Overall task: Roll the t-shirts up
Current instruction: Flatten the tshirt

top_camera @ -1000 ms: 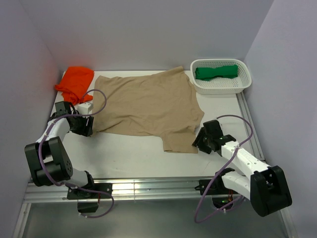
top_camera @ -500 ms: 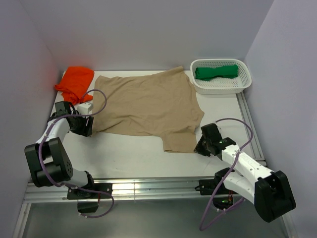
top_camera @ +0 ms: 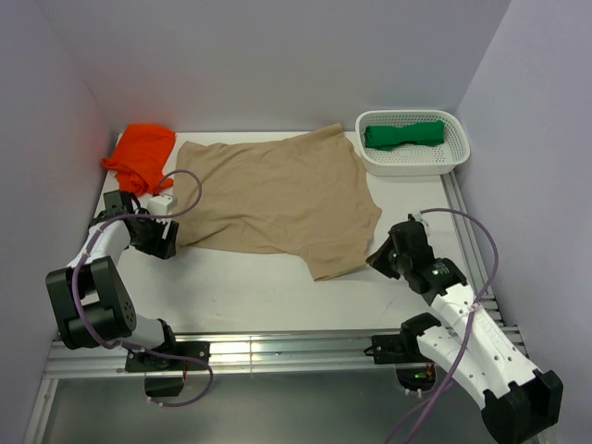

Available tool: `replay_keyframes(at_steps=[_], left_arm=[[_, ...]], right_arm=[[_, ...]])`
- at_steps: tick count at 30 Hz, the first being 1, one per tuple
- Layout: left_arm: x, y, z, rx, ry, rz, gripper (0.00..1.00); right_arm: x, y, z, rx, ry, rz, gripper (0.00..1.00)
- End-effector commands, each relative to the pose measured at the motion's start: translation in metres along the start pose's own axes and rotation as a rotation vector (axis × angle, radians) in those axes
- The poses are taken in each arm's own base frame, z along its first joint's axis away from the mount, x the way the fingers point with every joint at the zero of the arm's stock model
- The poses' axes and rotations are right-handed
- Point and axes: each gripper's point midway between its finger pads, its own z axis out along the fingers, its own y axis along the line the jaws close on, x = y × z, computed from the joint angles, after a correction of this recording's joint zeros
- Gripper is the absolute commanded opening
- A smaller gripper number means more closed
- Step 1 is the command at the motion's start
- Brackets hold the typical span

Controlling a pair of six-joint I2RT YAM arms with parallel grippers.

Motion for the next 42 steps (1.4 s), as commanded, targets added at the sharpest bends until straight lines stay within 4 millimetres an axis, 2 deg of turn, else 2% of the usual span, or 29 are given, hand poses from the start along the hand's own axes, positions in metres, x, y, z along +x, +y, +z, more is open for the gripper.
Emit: replay_keyframes(at_steps=[1,12,23,28,34,35,37,38,42], left_arm=[[-0.009,-0.003,0.0,0.03,-0.03,0.044,0.75],[-0.004,0.0,0.017,0.02,-0.041,0.061,0.77],[-0.014,0.003,0.025,-0.029,-0.129,0.12,0.74],[-0.027,0.013,0.026,-0.078,-0.182,0.13,0.71],[-0.039,0.011,0.027,-0.039,-0.204,0.128,0.59],[-0.043,0.012,0.026,-0.041,-0.212,0.131,0.53],[-0.042,0.009,0.028,-0.013,-0.198,0.127,0.48],[-0.046,0.009,0.026,-0.004,-0.203,0.129,0.38],[-0.047,0.002,0.028,0.059,-0.181,0.111,0.21]], right_arm=[[-0.002,0.002,-0.016,-0.003,-0.004,-0.01,0.0],[-0.023,0.015,-0.042,-0.026,-0.065,-0.017,0.0],[-0.03,0.027,-0.033,-0.039,-0.061,-0.027,0.0],[-0.03,0.029,-0.027,-0.039,-0.057,-0.029,0.0],[-0.027,0.025,-0.022,-0.028,-0.05,-0.029,0.0],[-0.027,0.025,-0.022,-0.028,-0.05,-0.029,0.0],[-0.027,0.025,-0.021,-0.025,-0.051,-0.03,0.0],[-0.027,0.024,-0.021,-0.022,-0.049,-0.034,0.0],[-0.03,0.023,-0.024,-0.013,-0.061,-0.037,0.0]])
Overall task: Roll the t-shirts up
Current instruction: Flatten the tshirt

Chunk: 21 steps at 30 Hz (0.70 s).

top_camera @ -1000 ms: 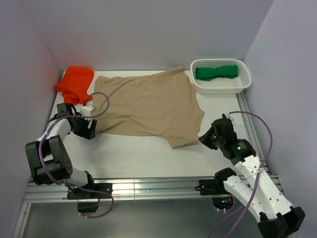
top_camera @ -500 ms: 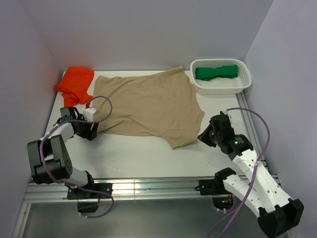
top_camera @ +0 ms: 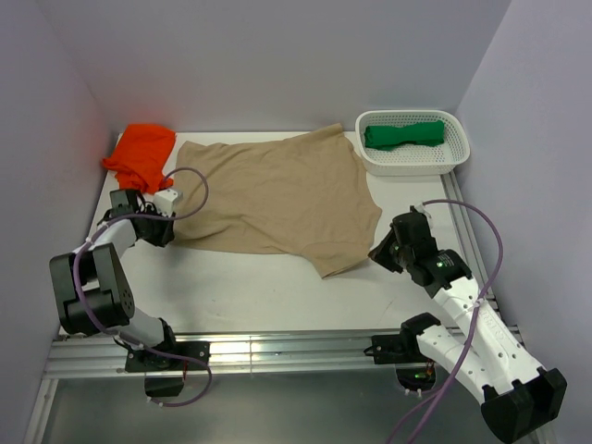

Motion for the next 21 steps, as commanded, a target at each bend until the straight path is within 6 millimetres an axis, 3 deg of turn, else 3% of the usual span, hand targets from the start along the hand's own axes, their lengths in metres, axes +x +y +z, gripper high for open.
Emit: replay_keyframes(at_steps=[1,4,12,15,21], left_arm=[[-0.017,-0.008,-0.002,0.084,-0.028,-0.007,0.19],[-0.017,-0.016,0.0,0.155,0.012,-0.063,0.1],[0.011,-0.034,0.005,0.332,0.218,-0.277,0.06],[0.017,-0.051,-0.007,0.486,0.262,-0.381,0.02],[0.02,-0.043,-0.027,0.584,0.255,-0.51,0.02]], right_arm=[[-0.014,0.007,-0.005,-0.016,-0.053,-0.022,0.0],[-0.014,0.006,-0.005,-0.01,-0.055,-0.025,0.0],[-0.015,0.002,-0.006,0.002,-0.061,-0.025,0.0],[-0.017,0.002,-0.008,0.006,-0.068,-0.028,0.0],[-0.023,-0.001,-0.011,0.023,-0.084,-0.034,0.0]])
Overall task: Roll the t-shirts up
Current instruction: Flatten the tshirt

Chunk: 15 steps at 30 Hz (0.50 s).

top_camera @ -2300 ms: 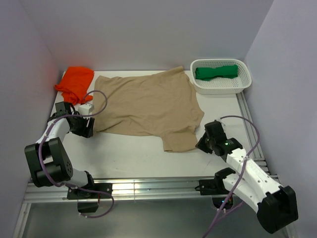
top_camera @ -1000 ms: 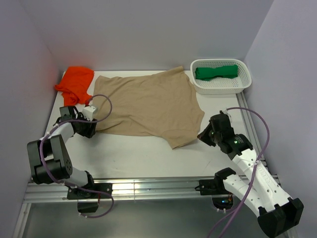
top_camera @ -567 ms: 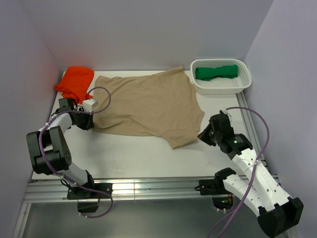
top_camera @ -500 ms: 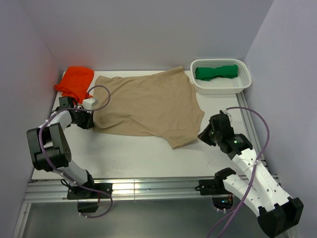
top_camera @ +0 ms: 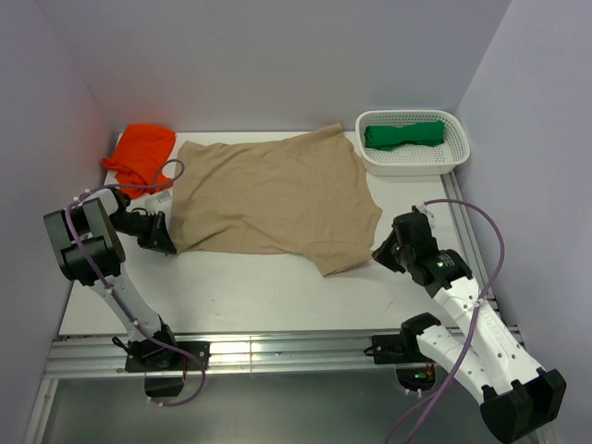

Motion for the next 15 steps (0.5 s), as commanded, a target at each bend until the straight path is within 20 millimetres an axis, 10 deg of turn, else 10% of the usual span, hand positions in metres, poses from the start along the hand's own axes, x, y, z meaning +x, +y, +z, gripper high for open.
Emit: replay_keyframes(at_steps=[1,15], left_arm=[[0.006,-0.023,-0.017,0.147,0.0,-0.082,0.03],[-0.005,0.025,-0.023,-0.112,-0.076,-0.116,0.41]], right_arm=[[-0.02,0.006,-0.01,-0.011,-0.061,-0.01,0.0],[-0.027,0.008,-0.008,-0.017,-0.068,-0.01,0.0]])
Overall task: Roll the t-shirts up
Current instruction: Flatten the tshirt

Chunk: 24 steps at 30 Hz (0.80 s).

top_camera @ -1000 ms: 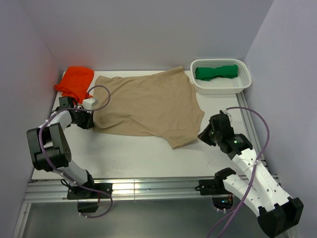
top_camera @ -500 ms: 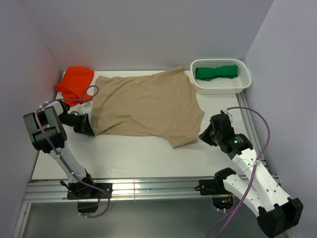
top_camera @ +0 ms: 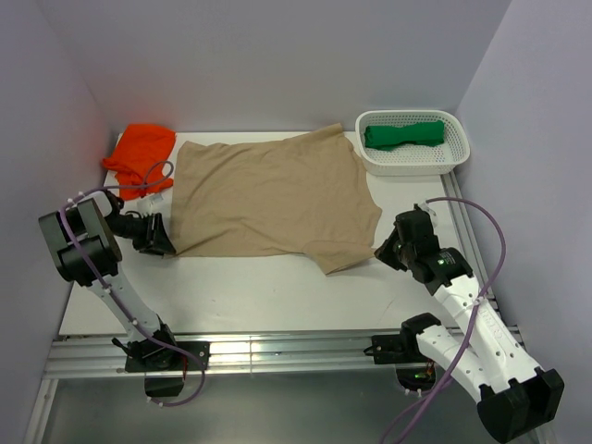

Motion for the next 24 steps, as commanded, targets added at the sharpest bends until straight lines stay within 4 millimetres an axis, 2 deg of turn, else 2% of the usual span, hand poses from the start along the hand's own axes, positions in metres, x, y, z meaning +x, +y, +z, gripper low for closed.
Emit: replay_keyframes(at_steps=[1,3,6,7,10,13,18,24], left_arm=[[-0.021,0.01,-0.021,-0.157,-0.106,0.067,0.47],[-0.029,0.015,-0.03,-0.232,-0.149,0.095,0.52],[-0.032,0.015,-0.048,-0.338,-0.204,0.15,0.6],[-0.035,0.01,-0.059,-0.373,-0.236,0.185,0.62],[-0.03,0.008,-0.069,-0.427,-0.242,0.231,0.68],[-0.02,0.009,-0.067,-0.43,-0.197,0.254,0.66],[0.013,0.001,-0.05,-0.35,-0.087,0.305,0.63],[0.019,-0.002,-0.036,-0.357,-0.07,0.33,0.56]], right_arm=[[-0.019,0.014,-0.009,-0.04,-0.055,-0.007,0.0],[-0.021,0.013,-0.009,-0.035,-0.065,-0.011,0.0],[-0.026,0.013,-0.009,-0.03,-0.082,-0.022,0.0],[-0.026,0.013,-0.008,-0.028,-0.082,-0.021,0.0],[-0.028,0.016,-0.006,-0.038,-0.084,-0.032,0.0],[-0.03,0.018,-0.004,-0.039,-0.085,-0.045,0.0],[-0.033,0.019,-0.002,-0.038,-0.095,-0.063,0.0],[-0.034,0.019,0.002,-0.037,-0.097,-0.072,0.0]])
